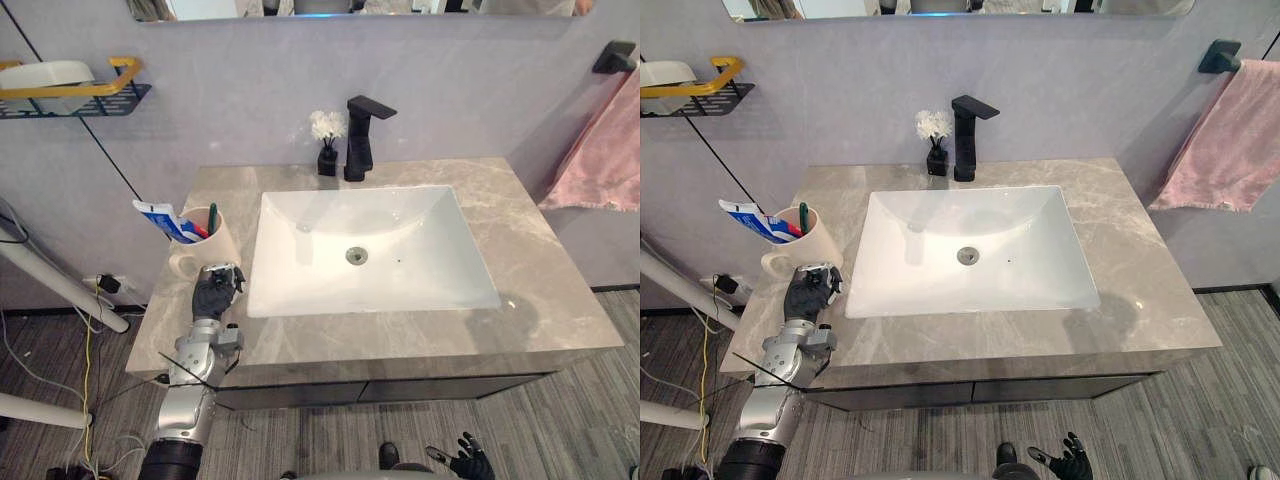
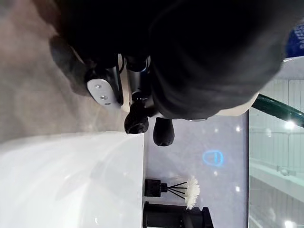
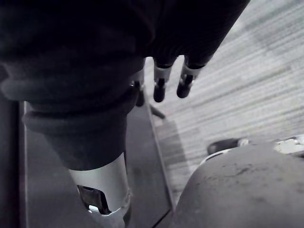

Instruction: Organize washtable

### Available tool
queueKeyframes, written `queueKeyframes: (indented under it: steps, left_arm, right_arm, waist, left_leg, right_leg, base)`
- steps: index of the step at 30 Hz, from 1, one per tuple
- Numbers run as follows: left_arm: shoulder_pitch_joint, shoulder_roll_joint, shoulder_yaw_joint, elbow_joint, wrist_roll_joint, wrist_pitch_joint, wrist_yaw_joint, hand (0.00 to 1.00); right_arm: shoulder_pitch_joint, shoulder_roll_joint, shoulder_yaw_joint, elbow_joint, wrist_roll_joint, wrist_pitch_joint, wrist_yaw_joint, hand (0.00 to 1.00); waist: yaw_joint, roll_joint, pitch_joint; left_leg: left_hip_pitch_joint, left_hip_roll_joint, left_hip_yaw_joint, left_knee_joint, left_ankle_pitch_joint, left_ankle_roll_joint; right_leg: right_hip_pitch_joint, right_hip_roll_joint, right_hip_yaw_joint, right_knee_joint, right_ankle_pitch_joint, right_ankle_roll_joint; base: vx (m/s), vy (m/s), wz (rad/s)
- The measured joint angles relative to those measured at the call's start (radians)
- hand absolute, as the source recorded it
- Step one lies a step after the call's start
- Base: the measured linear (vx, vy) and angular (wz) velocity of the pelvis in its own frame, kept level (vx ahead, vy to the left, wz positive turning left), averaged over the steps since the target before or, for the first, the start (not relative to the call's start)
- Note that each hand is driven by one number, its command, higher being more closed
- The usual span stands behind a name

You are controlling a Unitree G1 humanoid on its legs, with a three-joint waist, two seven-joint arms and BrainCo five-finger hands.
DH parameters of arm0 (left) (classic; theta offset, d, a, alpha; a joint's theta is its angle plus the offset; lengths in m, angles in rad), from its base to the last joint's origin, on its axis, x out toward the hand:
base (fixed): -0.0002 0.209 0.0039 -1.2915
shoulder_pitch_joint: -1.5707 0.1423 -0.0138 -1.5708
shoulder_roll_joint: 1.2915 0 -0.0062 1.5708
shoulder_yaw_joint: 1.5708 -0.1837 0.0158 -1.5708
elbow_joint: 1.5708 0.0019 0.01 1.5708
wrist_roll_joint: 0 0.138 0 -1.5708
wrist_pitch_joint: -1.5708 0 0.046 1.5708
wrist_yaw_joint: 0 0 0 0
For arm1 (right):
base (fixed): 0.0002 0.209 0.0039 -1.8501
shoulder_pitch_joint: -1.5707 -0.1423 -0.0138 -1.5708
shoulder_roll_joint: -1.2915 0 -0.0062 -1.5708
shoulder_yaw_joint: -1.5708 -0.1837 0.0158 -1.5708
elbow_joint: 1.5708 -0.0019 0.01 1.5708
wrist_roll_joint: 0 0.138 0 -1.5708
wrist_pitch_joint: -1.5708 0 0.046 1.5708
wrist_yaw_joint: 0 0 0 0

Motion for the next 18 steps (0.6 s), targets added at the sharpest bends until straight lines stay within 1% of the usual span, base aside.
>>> queueKeyframes:
  steps: [3,5,8,11,15,18]
  left_arm:
    - [-0.012,0.013,0.015,0.005,0.0,0.0,0.0,1.0]
    - [-0.018,0.027,0.017,0.005,0.002,0.0,0.0,1.0]
    - [-0.042,0.029,0.018,0.028,0.008,0.0,-0.001,1.0]
    - [-0.057,0.06,0.017,0.042,0.009,0.001,0.0,1.0]
    - [-0.095,0.07,0.017,0.049,0.009,0.001,0.0,1.0]
    - [-0.12,0.087,0.015,0.058,0.012,0.0,0.0,1.0]
  right_arm:
    - [-0.002,-0.001,0.0,0.0,0.0,0.0,0.0,0.0]
    - [-0.001,-0.001,-0.002,0.0,0.0,-0.001,0.0,0.0]
    - [-0.002,-0.003,-0.002,-0.001,0.0,-0.002,0.0,0.0]
    - [-0.009,-0.005,-0.002,-0.001,0.0,-0.004,-0.001,0.0]
    - [-0.018,-0.007,-0.002,0.0,0.0,-0.004,-0.001,0.0]
    - [-0.021,-0.01,-0.007,-0.001,0.0,-0.005,-0.002,0.0]
  waist:
    - [-0.003,0.002,0.001]
    - [-0.011,0.005,0.005]
    - [-0.01,0.007,0.009]
    - [-0.02,0.007,0.017]
    - [-0.019,0.007,0.037]
    - [-0.021,0.013,0.041]
  left_leg:
    - [-0.009,0.0,0.001,0.0,0.0,0.0]
    - [-0.015,-0.001,0.001,0.001,0.0,0.0]
    - [-0.015,-0.001,0.001,0.001,0.0,0.0]
    - [-0.02,-0.002,0.001,0.003,0.001,0.001]
    - [-0.037,-0.003,0.001,0.008,0.003,0.004]
    - [-0.055,-0.003,0.002,0.01,0.005,0.005]
  right_leg:
    - [-0.012,0.0,0.005,0.0,0.002,0.0]
    - [-0.017,0.0,0.005,0.0,0.003,0.001]
    - [-0.017,-0.001,0.004,0.001,0.003,0.001]
    - [-0.022,-0.002,0.004,0.001,0.005,0.003]
    - [-0.036,-0.004,0.004,0.001,0.011,0.0]
    - [-0.055,-0.004,0.006,0.004,0.014,-0.001]
  base:
    - [-0.02,-0.009,-0.05]
    - [0.0,0.0,0.0]
    - [0.0,0.0,0.0]
    - [-0.02,-0.007,0.0]
    - [-0.04,-0.012,0.0]
    - [0.0,0.0,0.0]
